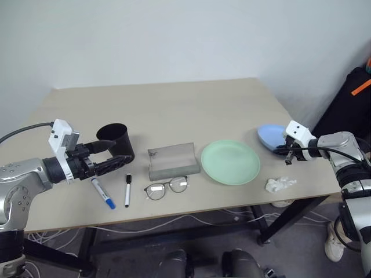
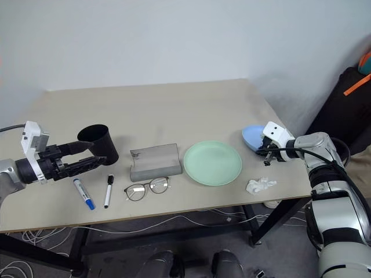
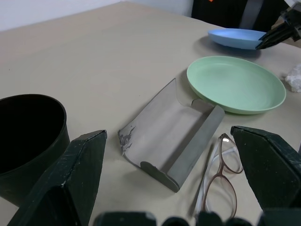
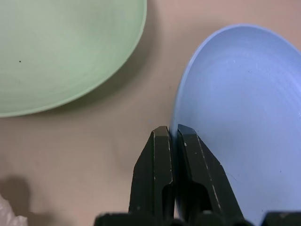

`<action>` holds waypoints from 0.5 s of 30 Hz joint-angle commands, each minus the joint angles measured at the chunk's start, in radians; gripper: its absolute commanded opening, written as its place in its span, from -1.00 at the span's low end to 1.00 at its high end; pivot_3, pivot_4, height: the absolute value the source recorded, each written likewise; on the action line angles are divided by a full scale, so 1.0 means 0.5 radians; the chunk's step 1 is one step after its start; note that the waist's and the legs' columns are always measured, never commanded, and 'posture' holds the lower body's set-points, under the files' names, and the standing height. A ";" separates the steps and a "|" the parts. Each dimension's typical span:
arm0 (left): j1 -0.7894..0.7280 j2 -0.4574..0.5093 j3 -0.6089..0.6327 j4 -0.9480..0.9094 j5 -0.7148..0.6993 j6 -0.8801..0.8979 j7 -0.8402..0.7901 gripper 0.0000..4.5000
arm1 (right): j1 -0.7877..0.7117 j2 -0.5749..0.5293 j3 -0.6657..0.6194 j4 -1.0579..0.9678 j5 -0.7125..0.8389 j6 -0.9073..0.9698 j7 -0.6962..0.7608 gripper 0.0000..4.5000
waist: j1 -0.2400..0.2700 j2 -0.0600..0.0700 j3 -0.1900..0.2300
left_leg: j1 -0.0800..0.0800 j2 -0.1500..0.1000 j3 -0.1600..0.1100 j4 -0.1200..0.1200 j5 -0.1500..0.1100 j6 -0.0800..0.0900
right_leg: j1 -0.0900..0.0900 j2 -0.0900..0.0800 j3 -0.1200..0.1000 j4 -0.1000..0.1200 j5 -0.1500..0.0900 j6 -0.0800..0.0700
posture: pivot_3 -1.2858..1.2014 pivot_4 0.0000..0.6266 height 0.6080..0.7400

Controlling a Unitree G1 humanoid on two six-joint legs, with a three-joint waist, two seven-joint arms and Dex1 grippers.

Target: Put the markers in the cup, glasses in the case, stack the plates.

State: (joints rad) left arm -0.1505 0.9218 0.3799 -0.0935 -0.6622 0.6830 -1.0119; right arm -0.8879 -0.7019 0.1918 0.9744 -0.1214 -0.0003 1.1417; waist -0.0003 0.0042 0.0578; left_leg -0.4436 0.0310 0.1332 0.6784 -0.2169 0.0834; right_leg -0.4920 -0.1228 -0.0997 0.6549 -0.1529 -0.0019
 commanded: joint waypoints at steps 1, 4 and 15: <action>-0.051 0.008 0.034 -0.008 0.000 -0.046 -0.001 1.00 | -0.058 -0.017 -0.001 -0.255 0.024 -0.122 0.109 -0.98 | -0.001 0.005 0.003 | -0.002 0.001 -0.001 0.000 0.003 -0.007 | -0.005 0.001 -0.002 -0.005 0.000 0.000 | 0.03 -1.00 0.41; -0.061 0.009 0.031 0.010 0.006 -0.056 -0.003 1.00 | -0.048 0.007 0.018 -0.464 0.052 -0.172 0.205 -0.98 | -0.024 0.005 0.003 | -0.003 0.010 -0.007 0.003 0.005 -0.014 | 0.000 0.006 -0.014 -0.012 0.000 0.000 | 0.03 -1.00 0.41; -0.051 0.009 0.034 0.000 0.001 -0.048 -0.001 1.00 | 0.201 0.030 0.190 -1.198 0.099 -0.334 0.513 -0.98 | -0.037 0.003 0.004 | -0.003 0.030 -0.011 0.010 0.005 -0.014 | 0.019 0.003 -0.055 -0.034 0.001 0.002 | 0.03 -1.00 0.41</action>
State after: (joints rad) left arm -0.1648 0.9214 0.3764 -0.0817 -0.6586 0.6725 -1.0124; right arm -0.7712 -0.6836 0.2976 0.4383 -0.1047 -0.1399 1.3829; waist -0.0187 0.0059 0.0596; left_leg -0.4459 0.0468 0.1279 0.6835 -0.2145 0.0764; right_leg -0.4824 -0.1211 -0.1278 0.6378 -0.1521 -0.0010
